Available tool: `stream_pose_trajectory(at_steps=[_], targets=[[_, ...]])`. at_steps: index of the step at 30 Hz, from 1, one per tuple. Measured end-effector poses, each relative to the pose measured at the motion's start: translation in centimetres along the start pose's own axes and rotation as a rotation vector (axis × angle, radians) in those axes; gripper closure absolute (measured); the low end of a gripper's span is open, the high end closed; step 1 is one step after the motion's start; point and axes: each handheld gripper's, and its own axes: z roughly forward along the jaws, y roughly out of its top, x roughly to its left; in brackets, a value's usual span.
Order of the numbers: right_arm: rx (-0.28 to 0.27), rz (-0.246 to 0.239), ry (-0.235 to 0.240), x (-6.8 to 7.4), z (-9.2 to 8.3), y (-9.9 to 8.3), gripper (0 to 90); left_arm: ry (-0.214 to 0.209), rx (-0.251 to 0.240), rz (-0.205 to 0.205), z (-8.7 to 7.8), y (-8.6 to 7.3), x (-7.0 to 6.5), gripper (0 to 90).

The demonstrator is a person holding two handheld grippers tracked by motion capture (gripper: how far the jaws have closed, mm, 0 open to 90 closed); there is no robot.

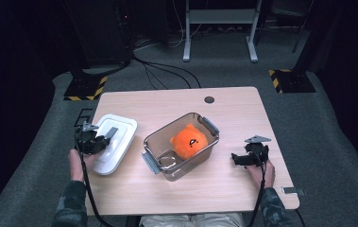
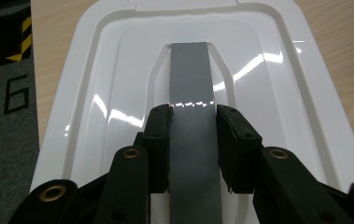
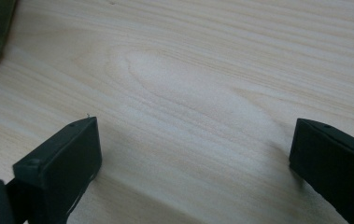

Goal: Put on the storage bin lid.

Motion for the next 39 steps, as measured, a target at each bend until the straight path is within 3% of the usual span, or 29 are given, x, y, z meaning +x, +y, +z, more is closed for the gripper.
stream_pose_trajectory(at_steps=[28, 39], targets=[[0.0, -0.003, 0.001, 0.0, 0.0, 0.0, 1.3, -0.092, -0.074, 0.133, -4.0, 5.8, -3.9, 66.5], [0.0, -0.001, 0.0, 0.0, 0.0, 0.0, 1.3, -0.152, -0.099, 0.2, -5.1, 8.2, -6.7, 66.4]])
